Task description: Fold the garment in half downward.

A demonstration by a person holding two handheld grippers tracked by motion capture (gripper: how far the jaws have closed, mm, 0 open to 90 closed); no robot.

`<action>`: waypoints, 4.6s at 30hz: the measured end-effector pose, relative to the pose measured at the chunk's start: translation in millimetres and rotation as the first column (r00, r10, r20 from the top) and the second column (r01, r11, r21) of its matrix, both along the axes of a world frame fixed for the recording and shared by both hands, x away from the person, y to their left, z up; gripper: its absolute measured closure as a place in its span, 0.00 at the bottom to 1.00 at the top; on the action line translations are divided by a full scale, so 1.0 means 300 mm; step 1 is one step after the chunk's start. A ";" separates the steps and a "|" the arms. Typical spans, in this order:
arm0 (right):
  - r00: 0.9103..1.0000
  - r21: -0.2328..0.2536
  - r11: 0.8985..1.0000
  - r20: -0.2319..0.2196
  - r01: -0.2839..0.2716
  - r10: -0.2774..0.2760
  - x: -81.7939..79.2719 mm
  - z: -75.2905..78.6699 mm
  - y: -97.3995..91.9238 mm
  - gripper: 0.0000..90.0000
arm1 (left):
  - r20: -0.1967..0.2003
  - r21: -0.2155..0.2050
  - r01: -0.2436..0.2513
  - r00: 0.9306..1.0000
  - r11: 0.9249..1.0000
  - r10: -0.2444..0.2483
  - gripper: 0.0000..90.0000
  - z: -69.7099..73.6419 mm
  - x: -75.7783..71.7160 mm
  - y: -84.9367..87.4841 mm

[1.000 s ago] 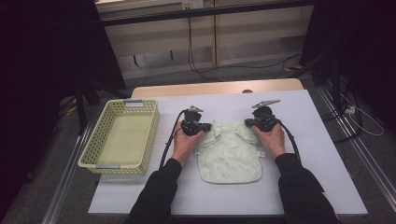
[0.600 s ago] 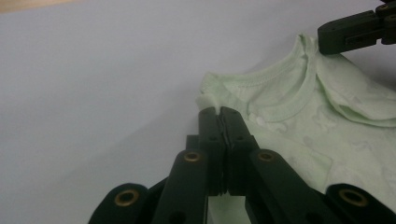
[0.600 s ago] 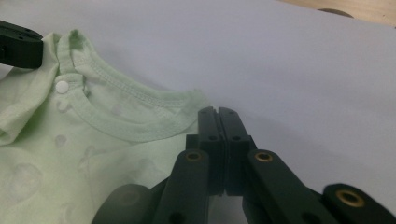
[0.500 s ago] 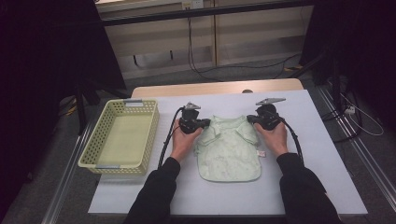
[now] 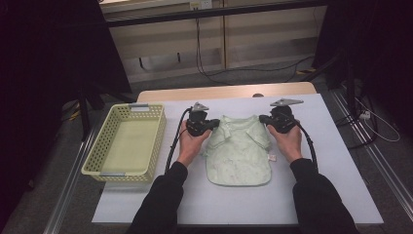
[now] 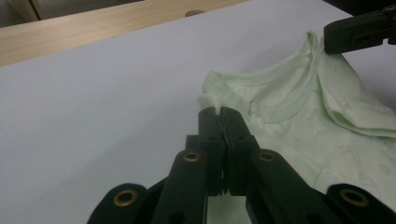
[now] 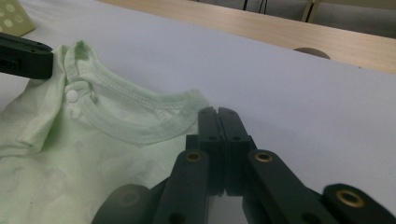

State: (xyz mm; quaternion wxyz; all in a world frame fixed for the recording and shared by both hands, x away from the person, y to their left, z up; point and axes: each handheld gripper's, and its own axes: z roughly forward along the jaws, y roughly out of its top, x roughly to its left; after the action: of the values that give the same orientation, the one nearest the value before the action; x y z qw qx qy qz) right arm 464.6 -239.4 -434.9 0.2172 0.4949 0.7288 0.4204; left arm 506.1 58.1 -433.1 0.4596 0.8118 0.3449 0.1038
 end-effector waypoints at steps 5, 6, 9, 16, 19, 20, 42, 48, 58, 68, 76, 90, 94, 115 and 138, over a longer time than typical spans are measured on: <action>1.000 0.003 1.000 0.024 0.000 0.000 0.003 0.030 0.003 1.00 | 0.014 -0.008 0.000 1.000 1.000 0.000 0.98 0.020 0.003 0.005; 1.000 0.002 1.000 0.030 -0.001 0.001 0.005 0.036 0.003 1.00 | 0.015 -0.012 -0.004 1.000 1.000 0.004 0.98 0.024 0.005 0.008; 0.999 0.008 1.000 0.047 -0.005 0.005 0.011 0.061 0.011 1.00 | 0.021 -0.015 -0.010 1.000 1.000 0.011 0.98 0.034 0.008 0.016; 0.997 0.023 1.000 0.072 -0.001 0.000 0.027 0.084 0.031 1.00 | 0.037 -0.019 -0.023 0.999 1.000 0.024 0.98 0.053 0.014 0.031; 0.997 0.024 1.000 0.080 0.000 -0.002 0.031 0.092 0.035 1.00 | 0.039 -0.021 -0.026 0.999 0.999 0.026 0.98 0.061 0.017 0.035; 0.996 0.026 1.000 0.084 0.000 -0.002 0.033 0.097 0.036 1.00 | 0.043 -0.022 -0.029 0.999 0.999 0.030 0.98 0.063 0.018 0.034; 0.995 0.064 0.998 0.102 -0.006 0.000 -0.001 0.088 0.019 1.00 | 0.049 0.003 -0.006 0.999 1.000 0.006 0.98 0.075 -0.026 0.017; 0.995 0.054 0.998 0.102 -0.020 0.015 -0.026 0.087 0.018 1.00 | 0.053 0.014 0.011 0.999 1.000 -0.011 0.98 0.073 -0.050 0.011; 0.994 0.041 0.998 0.099 -0.044 0.040 -0.067 0.070 0.022 1.00 | 0.061 0.043 0.039 0.997 0.998 -0.042 0.97 0.071 -0.093 0.001; 0.993 0.019 0.997 0.091 -0.078 0.076 -0.109 0.067 0.034 1.00 | 0.050 0.063 0.070 0.996 0.996 -0.073 0.97 0.048 -0.127 -0.003; 0.991 0.001 0.994 0.082 -0.109 0.108 -0.143 0.057 0.044 1.00 | 0.055 0.079 0.101 0.993 0.992 -0.105 0.97 0.045 -0.167 -0.004; 0.986 -0.016 0.988 0.070 -0.151 0.151 -0.216 0.047 0.040 1.00 | 0.069 0.112 0.155 0.984 0.982 -0.163 0.97 0.040 -0.235 0.005; 0.985 -0.021 0.987 0.062 -0.160 0.161 -0.233 0.040 0.035 1.00 | 0.060 0.117 0.161 0.984 0.980 -0.169 0.97 0.030 -0.244 0.017; 0.977 -0.062 0.976 0.009 -0.211 0.212 -0.302 -0.004 0.028 1.00 | 0.044 0.172 0.220 0.972 0.960 -0.231 0.97 -0.027 -0.310 0.028; 0.965 -0.122 0.957 -0.066 -0.262 0.256 -0.327 -0.067 0.044 0.83 | 0.023 0.194 0.257 0.964 0.947 -0.266 0.82 -0.061 -0.355 0.043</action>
State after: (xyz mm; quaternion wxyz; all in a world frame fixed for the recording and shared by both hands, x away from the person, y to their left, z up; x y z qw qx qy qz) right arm 366.5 -226.1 -455.0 0.1741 0.3902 0.8183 0.3845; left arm 399.6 71.0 -451.4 0.3984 0.8875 0.2114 0.0941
